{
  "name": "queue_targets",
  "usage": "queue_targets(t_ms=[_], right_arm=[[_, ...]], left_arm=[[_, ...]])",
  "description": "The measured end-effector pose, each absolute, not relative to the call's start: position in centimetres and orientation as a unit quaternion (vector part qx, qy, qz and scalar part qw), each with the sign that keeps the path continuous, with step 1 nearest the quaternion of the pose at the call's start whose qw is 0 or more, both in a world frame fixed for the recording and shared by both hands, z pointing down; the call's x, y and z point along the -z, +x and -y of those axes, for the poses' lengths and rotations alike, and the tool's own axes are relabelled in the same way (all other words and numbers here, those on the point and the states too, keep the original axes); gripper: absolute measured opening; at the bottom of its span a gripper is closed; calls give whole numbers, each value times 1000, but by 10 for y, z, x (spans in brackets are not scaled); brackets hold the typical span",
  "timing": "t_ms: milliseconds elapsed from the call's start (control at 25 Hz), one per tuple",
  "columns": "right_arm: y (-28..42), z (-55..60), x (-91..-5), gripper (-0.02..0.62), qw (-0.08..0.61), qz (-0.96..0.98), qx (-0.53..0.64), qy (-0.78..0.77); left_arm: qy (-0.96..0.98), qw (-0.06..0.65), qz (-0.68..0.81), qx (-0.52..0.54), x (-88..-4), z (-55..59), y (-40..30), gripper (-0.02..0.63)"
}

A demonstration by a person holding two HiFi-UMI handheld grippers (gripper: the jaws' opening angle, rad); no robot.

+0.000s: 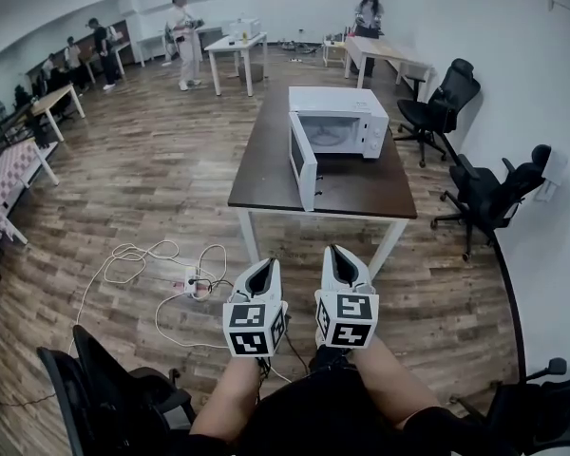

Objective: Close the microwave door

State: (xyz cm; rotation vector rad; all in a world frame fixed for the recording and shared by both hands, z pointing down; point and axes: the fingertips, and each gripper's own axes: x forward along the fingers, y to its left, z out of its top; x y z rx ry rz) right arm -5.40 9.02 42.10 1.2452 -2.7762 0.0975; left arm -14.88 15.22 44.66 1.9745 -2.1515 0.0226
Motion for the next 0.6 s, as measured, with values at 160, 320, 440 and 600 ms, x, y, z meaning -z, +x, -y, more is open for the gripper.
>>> queue_targets(t_ms=[160,320,440,600], right_arm=[[-70,-65,-430,11,47,911,-43,406],[-86,-33,-434,14,42,914,-49,402],[-97,-2,-439,12,45,915,-52,397],[-105,48,-437,12,51,916,-56,395]], left_arm=[[667,112,736,-20,-453,-134,-162,9],[668,117,735,-27,-459,-101,-175,9],[667,121,735,-30,-463,-69,-184,9],[669,122,732,-38,-460,-20,-189,9]])
